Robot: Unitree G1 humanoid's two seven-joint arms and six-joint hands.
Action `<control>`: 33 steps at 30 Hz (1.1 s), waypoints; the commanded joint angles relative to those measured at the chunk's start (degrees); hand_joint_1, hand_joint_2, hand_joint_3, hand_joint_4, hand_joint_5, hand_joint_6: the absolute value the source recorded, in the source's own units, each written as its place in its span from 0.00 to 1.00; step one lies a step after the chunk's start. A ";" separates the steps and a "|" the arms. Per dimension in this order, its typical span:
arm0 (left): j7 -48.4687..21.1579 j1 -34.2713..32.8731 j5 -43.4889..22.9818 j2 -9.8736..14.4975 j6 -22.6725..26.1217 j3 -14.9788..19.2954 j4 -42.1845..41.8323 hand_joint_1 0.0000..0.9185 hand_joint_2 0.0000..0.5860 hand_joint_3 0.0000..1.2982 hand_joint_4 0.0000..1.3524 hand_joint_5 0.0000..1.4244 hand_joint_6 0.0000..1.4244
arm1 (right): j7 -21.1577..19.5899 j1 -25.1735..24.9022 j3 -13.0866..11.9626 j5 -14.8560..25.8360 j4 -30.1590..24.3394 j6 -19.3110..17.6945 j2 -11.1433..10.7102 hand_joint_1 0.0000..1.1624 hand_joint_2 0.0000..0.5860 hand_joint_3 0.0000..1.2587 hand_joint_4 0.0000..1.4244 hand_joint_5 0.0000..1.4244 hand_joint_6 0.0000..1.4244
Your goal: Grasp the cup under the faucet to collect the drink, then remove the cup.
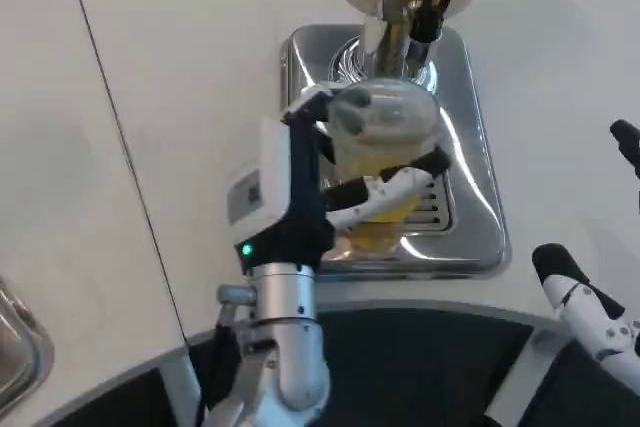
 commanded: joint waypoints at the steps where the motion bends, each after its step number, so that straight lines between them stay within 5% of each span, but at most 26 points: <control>1: -0.04 1.93 2.75 2.18 0.48 0.06 -4.01 0.81 0.00 0.88 0.83 0.98 1.00 | 0.92 -0.91 1.14 0.23 -0.81 1.84 1.08 0.36 0.70 0.00 0.00 0.00 0.00; 10: 0.40 4.94 4.82 6.75 0.70 1.16 -7.15 0.83 0.00 0.89 0.82 0.97 1.00 | 0.81 -1.39 4.12 -0.65 -0.81 2.60 -0.20 0.36 0.70 0.00 0.00 0.00 0.00; 17: -0.86 8.67 3.29 10.75 0.57 5.46 -12.66 0.84 0.00 0.89 0.82 0.97 1.00 | 0.55 -0.01 4.03 -0.45 -0.81 1.63 -2.05 0.36 0.70 0.00 0.00 0.00 0.00; 26: -4.61 13.82 1.95 13.66 0.07 10.04 -19.00 0.85 0.00 0.89 0.82 0.97 1.00 | -0.38 -1.24 7.44 -1.92 0.15 3.53 -4.61 0.37 0.71 0.00 0.00 0.00 0.00; 33: -8.92 21.99 -1.64 17.28 -2.66 15.08 -27.05 0.85 0.00 0.88 0.81 0.97 1.00 | -1.22 -0.55 7.27 -3.32 0.66 0.85 -8.67 0.37 0.74 0.00 0.00 0.00 0.00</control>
